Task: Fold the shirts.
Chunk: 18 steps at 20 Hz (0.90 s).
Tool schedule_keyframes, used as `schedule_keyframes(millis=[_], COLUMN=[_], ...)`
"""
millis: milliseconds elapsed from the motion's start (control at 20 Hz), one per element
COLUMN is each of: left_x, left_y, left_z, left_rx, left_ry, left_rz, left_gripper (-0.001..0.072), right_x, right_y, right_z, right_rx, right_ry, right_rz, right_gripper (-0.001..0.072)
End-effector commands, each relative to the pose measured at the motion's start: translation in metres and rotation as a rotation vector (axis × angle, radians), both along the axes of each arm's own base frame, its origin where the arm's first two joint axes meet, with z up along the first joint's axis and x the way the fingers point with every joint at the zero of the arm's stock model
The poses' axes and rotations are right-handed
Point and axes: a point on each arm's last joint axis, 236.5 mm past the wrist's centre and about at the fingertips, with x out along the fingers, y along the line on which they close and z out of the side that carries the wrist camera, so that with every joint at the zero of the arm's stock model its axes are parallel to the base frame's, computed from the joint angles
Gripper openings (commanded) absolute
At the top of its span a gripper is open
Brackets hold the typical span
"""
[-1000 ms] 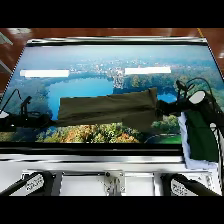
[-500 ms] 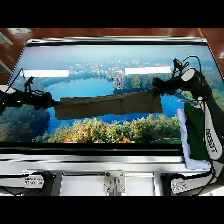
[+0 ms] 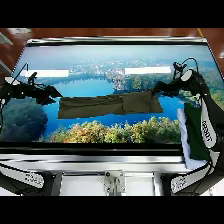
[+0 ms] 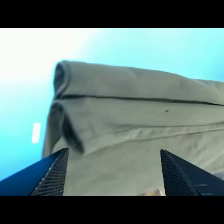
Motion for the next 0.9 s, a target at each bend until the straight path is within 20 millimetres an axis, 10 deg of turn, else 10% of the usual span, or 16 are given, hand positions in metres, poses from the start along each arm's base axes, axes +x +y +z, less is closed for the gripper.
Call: schedule_keyframes(millis=[0,550,700,750,850], left_x=[-0.016,-0.028,-0.026,-0.024,-0.014], left_y=[0.013,-0.048,-0.077,-0.087,-0.113], left_z=[0.021,0.071,0.071,0.071,0.073], left_rx=[-0.04,-0.014,-0.006,-0.002,0.0], left_ry=[0.057,-0.034,-0.061,-0.076,-0.126], left_rz=[-0.012,-0.187,-0.248,-0.258,-0.274], left_gripper=[0.0653,0.0651,0.065,0.0605,0.0103], right_x=[-0.031,-0.043,-0.044,-0.042,-0.037], right_y=[-0.039,0.048,0.051,0.051,0.052], right_z=[-0.007,-0.078,-0.083,-0.078,-0.049], right_rx=[0.007,0.446,0.454,0.457,0.47], right_ry=[0.128,0.336,0.355,0.338,0.271], right_rz=[-0.031,-0.057,-0.071,-0.059,-0.005], right_gripper=[0.0673,0.0648,0.0086,0.0056,0.0055])
